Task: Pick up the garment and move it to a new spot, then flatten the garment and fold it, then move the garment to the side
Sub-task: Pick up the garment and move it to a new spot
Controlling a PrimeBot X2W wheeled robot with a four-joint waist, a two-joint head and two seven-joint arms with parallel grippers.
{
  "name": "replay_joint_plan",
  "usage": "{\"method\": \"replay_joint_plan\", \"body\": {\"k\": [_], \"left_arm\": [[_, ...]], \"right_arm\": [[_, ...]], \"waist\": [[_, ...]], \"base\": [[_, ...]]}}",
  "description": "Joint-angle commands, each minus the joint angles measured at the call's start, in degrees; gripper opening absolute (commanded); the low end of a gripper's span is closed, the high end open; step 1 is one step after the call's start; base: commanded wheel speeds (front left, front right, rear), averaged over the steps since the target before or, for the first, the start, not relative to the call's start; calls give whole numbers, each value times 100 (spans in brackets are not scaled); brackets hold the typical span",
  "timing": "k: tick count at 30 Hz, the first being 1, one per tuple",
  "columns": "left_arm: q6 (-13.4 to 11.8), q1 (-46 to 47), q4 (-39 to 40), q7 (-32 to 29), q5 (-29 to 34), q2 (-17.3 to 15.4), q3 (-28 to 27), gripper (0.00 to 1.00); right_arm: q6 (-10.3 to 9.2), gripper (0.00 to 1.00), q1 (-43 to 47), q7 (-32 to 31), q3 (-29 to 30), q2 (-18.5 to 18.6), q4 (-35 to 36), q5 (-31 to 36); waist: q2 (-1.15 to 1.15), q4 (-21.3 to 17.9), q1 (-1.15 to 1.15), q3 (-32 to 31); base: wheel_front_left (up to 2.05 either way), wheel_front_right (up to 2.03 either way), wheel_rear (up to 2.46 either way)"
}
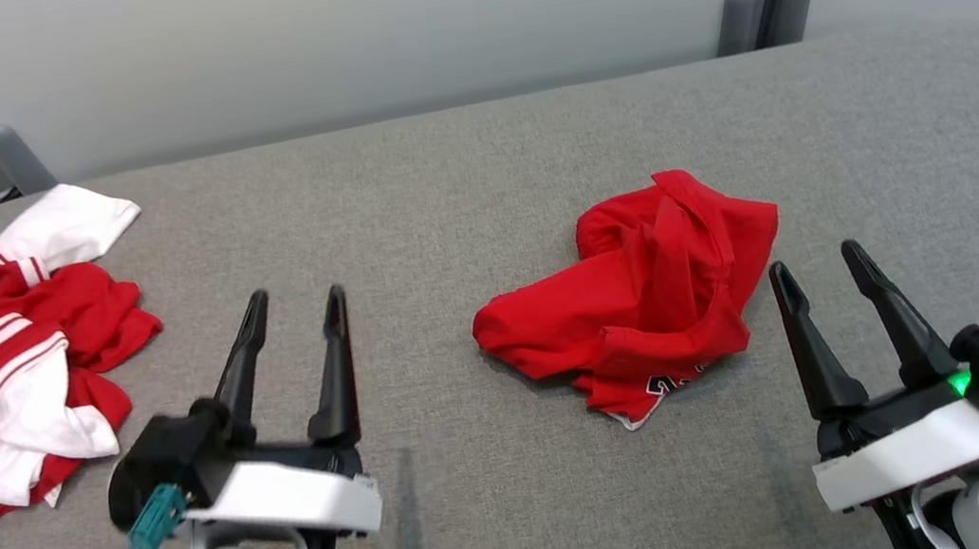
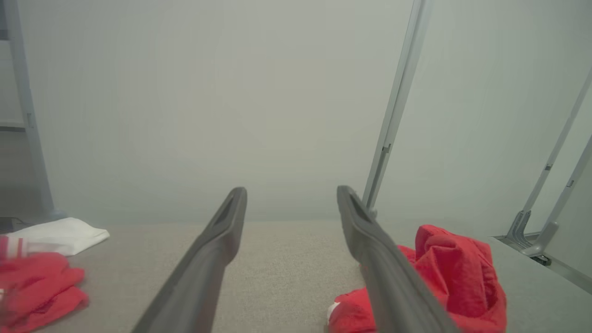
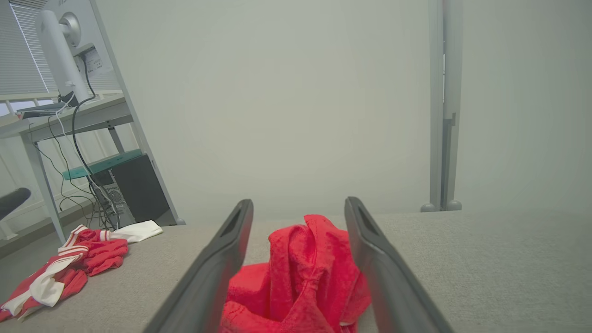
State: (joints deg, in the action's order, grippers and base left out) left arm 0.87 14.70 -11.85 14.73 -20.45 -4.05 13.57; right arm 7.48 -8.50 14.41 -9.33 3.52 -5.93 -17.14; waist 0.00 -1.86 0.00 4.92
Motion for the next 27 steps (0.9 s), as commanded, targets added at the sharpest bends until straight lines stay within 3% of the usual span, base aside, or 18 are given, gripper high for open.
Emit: {"method": "replay_joint_plan", "body": {"k": [1,15,27], "left_arm": [[-75,-120,196,27,77,-80,-340,100],[-225,-1130,654,27,204,82,-1268,100],[-33,-1535,542,27,587,113,-1564,100]], "right_arm": [[1,100,30,59,-48,-2,66,72],[1,100,409,59,305,-61,-131,142],[1,100,711,59,286,-63,-85,178]], "waist": [[0,67,0,-145],[0,49,0,-506],[0,45,0,-672]], "base": [[0,0,0],[0,0,0],[0,0,0]]}}
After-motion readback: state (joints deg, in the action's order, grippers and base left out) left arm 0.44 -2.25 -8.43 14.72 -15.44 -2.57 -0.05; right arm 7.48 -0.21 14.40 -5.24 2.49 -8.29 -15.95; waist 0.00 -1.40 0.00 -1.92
